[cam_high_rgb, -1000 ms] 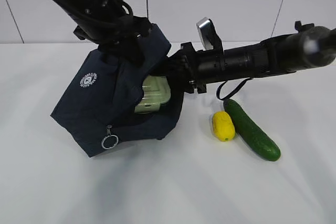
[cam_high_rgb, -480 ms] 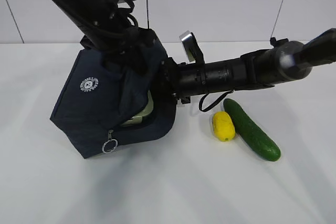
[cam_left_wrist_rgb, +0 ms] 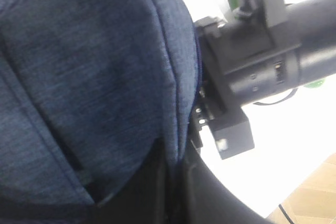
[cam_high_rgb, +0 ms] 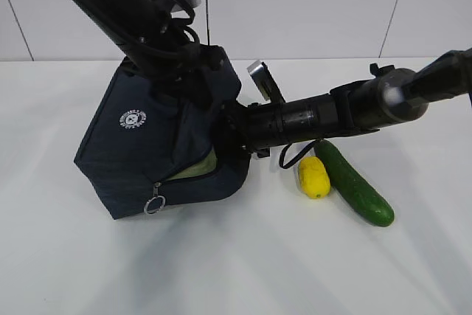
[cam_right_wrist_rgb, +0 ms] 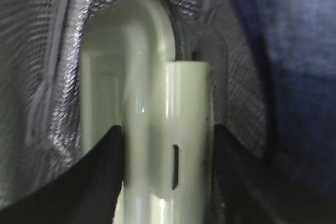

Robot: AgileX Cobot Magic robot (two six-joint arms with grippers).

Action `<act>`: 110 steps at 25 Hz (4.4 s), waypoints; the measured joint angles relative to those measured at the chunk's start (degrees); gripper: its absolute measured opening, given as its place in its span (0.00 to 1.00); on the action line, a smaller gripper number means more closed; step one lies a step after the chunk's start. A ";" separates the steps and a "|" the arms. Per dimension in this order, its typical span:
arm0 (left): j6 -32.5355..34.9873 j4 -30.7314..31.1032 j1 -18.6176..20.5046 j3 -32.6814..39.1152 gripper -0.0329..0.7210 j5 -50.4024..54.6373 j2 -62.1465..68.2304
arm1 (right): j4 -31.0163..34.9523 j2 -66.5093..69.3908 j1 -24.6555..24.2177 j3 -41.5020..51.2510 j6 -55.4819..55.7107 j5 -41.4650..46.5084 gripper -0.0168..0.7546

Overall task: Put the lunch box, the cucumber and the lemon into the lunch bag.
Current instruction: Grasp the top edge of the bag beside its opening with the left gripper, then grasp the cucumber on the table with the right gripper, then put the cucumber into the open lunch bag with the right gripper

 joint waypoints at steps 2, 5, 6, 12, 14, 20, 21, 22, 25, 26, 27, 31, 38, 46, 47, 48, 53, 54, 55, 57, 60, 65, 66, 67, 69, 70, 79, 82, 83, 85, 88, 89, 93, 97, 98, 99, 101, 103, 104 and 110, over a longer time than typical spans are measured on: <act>0.00 0.00 0.00 0.00 0.05 0.00 0.00 | 0.00 -0.01 0.00 0.00 0.00 0.10 0.51; 0.00 0.00 0.00 0.00 0.05 0.00 0.00 | 0.00 -0.01 0.00 0.00 0.00 0.45 0.51; 0.00 0.00 0.00 0.00 0.05 0.00 0.00 | 0.00 -0.01 0.00 0.00 0.00 0.74 0.52; 0.00 0.00 0.00 -0.09 0.05 0.00 0.00 | -0.99 0.11 -0.49 -0.32 0.79 4.27 0.68; 0.00 0.00 0.00 -0.09 0.05 0.00 0.00 | -1.39 0.11 -0.97 -0.32 0.94 5.19 0.70; 0.00 -0.04 0.00 -0.09 0.05 0.00 0.00 | -8.68 -3.16 -5.80 -0.32 2.10 5.78 0.70; 0.00 -0.04 0.00 -0.09 0.05 0.00 0.00 | -10.12 -4.36 -7.40 -0.32 2.52 5.81 0.70; 0.00 -0.04 0.00 -0.09 0.05 0.11 0.00 | -11.38 -5.45 -8.78 -0.32 2.76 5.91 0.70; 0.00 -0.04 0.00 -0.09 0.05 0.11 0.00 | -15.63 -9.78 -13.53 -0.32 4.13 5.80 0.70; 0.00 -0.04 0.00 -0.09 0.05 0.11 0.00 | -17.70 -11.68 -14.80 -0.32 4.94 5.52 0.70; 0.00 -0.04 0.00 -0.09 0.05 0.11 0.00 | -20.20 -13.36 -15.75 -0.32 5.61 5.05 0.70; 0.00 -0.04 0.00 -0.09 0.05 0.30 0.00 | -34.37 -19.01 -16.75 -1.13 10.28 2.66 0.70; 0.20 0.17 0.00 -0.09 0.05 1.56 0.00 | -63.32 -23.26 -16.44 -7.81 25.65 4.89 0.70; 0.20 0.28 0.00 -0.09 0.05 2.55 0.00 | -81.17 -23.28 -12.76 -8.82 35.26 8.15 0.70; 0.20 0.28 0.00 -0.09 0.05 2.68 0.00 | -81.23 -23.18 -12.31 -8.82 35.62 8.30 0.70; 0.20 0.28 0.00 -0.09 0.05 2.94 0.00 | -81.36 -22.85 -11.87 -8.82 35.87 8.77 0.70; 0.34 0.28 0.00 -0.09 0.05 3.29 0.00 | -81.88 -18.95 -9.60 -8.70 36.50 10.61 0.70; 0.34 0.28 0.00 -0.09 0.05 3.29 0.00 | -82.15 -18.37 -9.28 -8.57 36.76 10.76 0.70; 0.34 0.28 0.00 -0.09 0.05 3.34 0.00 | -82.45 -17.76 -8.80 -8.47 37.18 10.91 0.70; 0.34 0.28 0.00 -0.09 0.05 3.43 0.00 | -82.94 -17.03 -8.25 -8.47 37.90 10.95 0.70; 0.34 0.28 0.00 -0.09 0.05 3.43 0.00 | -83.09 -15.88 -8.14 -8.47 38.43 11.56 0.70; 0.36 0.28 0.00 -0.09 0.05 3.47 0.00 | -83.44 -14.28 -8.14 -8.13 38.87 11.65 0.68; 0.36 0.28 0.00 -0.09 0.05 3.56 0.00 | -83.44 -14.15 -8.14 -7.99 38.87 11.65 0.67; 0.36 0.28 0.00 -0.09 0.05 3.56 0.00 | -83.44 -14.03 -8.14 -8.02 38.87 11.65 0.67; 0.36 0.28 0.00 -0.09 0.05 3.56 0.00 | -83.44 -13.60 -8.14 -7.92 38.87 11.65 0.67; 0.36 0.28 0.00 -0.09 0.05 3.56 0.00 | -83.32 -13.34 -8.14 -7.92 38.87 11.65 0.67; 0.46 0.28 0.00 -0.09 0.05 3.69 0.00 | -82.38 -10.20 -8.14 -7.80 39.01 11.41 0.67; 0.46 0.28 0.00 -0.09 0.05 3.69 0.00 | -82.11 -9.71 -8.14 -7.80 39.01 11.17 0.67; 0.46 0.28 0.00 -0.09 0.05 3.69 0.00 | -82.02 -9.61 -8.14 -7.80 39.01 11.07 0.67; 0.46 0.28 0.00 -0.09 0.05 3.69 0.00 | -81.88 -9.61 -8.14 -7.80 39.01 10.77 0.65; 0.46 0.28 0.00 -0.09 0.05 3.69 0.00 | -81.88 -9.37 -8.14 -7.80 39.06 10.55 0.57; 0.46 0.28 0.00 -0.09 0.05 3.69 0.00 | -81.85 -9.25 -8.14 -7.80 39.06 10.55 0.53; 0.46 0.28 0.00 -0.09 0.05 3.82 0.00 | -81.87 -9.00 -8.14 -8.05 40.58 10.55 0.43; 0.46 0.28 0.00 -0.09 0.05 4.10 0.00 | -83.50 -8.65 -8.14 -11.83 44.09 12.17 0.40; 0.46 0.28 0.00 -0.09 0.05 4.10 0.00 | -83.50 -8.65 -8.14 -13.68 44.90 12.27 0.40; 0.46 0.28 0.00 -0.09 0.05 4.10 0.00 | -83.50 -8.65 -8.14 -15.39 45.59 12.36 0.40; 0.46 0.28 0.00 -0.19 0.05 4.10 0.00 | -81.93 -8.65 -8.14 -18.91 46.57 12.36 0.40; 0.46 0.28 0.00 -0.27 0.05 4.21 0.00 | -77.80 -9.18 -8.14 -21.60 46.61 12.53 0.40; 0.46 0.28 0.00 -0.27 0.05 4.08 0.00 | -75.46 -9.43 -8.14 -22.62 46.37 12.66 0.40; 0.46 0.28 0.00 -0.27 0.05 1.77 -0.34 | -64.19 -10.81 -8.14 -24.42 44.15 13.03 0.39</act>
